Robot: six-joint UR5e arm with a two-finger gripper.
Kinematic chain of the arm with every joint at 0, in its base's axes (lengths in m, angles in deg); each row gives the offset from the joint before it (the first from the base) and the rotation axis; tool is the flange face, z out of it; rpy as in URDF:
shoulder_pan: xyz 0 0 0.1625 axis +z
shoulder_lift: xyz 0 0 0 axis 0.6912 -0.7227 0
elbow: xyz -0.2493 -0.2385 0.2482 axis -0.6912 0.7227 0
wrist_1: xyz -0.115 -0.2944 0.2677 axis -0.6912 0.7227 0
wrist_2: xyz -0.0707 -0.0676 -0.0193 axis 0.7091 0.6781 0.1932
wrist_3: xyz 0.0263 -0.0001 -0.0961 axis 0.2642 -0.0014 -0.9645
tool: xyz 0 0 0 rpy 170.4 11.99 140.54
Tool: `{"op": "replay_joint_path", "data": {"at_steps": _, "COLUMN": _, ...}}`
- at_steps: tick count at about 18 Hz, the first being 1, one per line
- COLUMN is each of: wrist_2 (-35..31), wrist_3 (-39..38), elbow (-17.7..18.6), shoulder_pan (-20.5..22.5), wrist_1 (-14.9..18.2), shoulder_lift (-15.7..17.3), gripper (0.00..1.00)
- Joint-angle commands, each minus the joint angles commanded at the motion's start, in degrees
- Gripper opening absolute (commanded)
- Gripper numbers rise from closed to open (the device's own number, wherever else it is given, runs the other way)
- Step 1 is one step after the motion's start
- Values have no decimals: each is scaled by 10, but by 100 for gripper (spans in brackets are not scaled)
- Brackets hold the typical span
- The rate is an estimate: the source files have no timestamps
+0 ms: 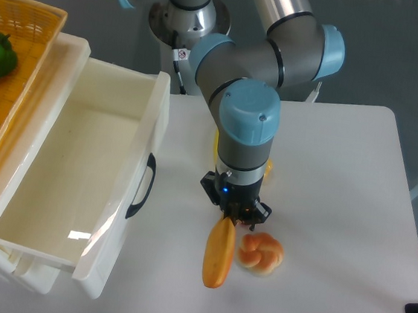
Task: Place the long bread in the upper white drawer
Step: 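Hold the baguette in the gripper and shift it slightly above the table, then lift the held baguette and carry it toward the open white drawer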
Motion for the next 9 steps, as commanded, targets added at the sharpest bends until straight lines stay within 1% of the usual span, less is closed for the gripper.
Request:
{"op": "replay_joint_path", "data": {"at_steps": 4, "wrist_2": 1, "wrist_3": -3, "elbow": -3, "shoulder_pan": -1, "wrist_1": 2, "shoulder_lift": 12, "gripper": 0}}
{"op": "replay_joint_path", "data": {"at_steps": 5, "wrist_2": 2, "wrist_3": -4, "elbow": -6, "shoulder_pan": 0, "wrist_1": 10, "shoulder_lift": 18, "gripper": 0}}
{"op": "replay_joint_path", "data": {"at_steps": 8, "wrist_2": 4, "wrist_3": -4, "elbow": -32, "shoulder_pan": 0, "wrist_1": 50, "shoulder_lift": 25, "gripper": 0}}
{"op": "replay_joint_path", "data": {"at_steps": 9, "wrist_2": 3, "wrist_3": -4, "elbow": -36, "shoulder_pan": 1, "wrist_1": 54, "shoulder_lift": 31, "gripper": 0}}
